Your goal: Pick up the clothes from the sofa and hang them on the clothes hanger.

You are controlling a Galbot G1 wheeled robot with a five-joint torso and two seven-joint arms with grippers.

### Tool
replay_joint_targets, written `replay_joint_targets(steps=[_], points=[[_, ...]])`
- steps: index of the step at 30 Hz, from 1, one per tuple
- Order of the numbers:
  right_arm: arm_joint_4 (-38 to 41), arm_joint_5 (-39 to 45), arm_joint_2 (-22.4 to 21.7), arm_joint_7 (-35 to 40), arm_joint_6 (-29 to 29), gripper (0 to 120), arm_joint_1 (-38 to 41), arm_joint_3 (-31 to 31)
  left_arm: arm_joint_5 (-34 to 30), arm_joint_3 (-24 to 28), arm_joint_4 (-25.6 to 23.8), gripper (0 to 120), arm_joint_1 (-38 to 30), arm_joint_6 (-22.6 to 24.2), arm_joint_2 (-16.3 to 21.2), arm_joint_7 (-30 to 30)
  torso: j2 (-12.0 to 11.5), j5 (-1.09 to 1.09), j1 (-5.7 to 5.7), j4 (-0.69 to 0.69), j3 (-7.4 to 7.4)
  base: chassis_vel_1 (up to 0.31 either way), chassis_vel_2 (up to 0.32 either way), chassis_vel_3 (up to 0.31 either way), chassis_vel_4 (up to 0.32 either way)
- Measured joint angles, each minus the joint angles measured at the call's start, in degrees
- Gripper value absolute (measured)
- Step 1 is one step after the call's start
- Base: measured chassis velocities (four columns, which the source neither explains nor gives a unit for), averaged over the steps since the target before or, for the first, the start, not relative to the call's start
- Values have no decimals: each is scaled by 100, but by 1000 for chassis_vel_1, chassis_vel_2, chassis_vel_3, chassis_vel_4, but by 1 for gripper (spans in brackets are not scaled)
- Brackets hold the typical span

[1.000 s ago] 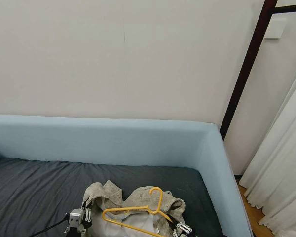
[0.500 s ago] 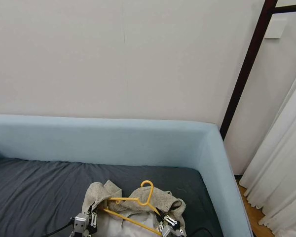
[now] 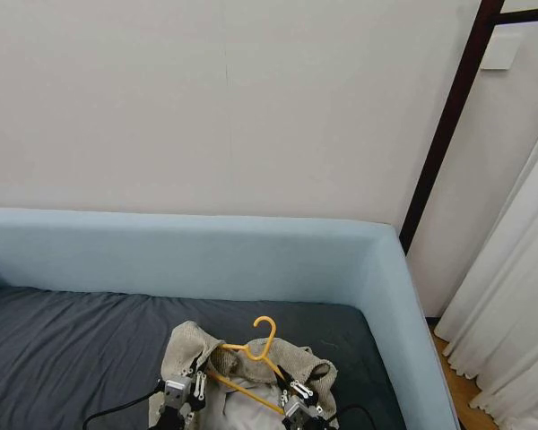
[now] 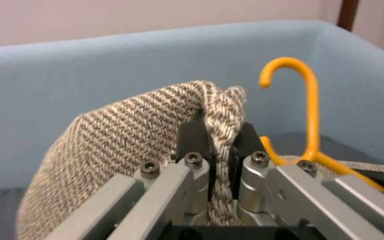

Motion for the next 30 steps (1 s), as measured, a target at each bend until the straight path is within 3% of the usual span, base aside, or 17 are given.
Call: replay_joint_targets(steps=[5, 12, 30], points=[[-49, 140, 73, 27, -92, 6, 107, 0, -70, 192, -48, 1, -72, -81, 50, 244, 0, 1, 0, 0, 0, 0, 0, 0, 0], [-10, 508, 81, 76, -269, 6, 343, 67, 415, 316, 131, 1, 404, -499, -207, 590, 0, 0, 0, 2, 0, 0, 0, 0, 0], [353, 880, 47, 208, -441, 6, 375, 295, 689, -62, 453, 1, 679, -593, -700, 184, 0, 1, 0, 2, 0, 0, 0, 0, 0]])
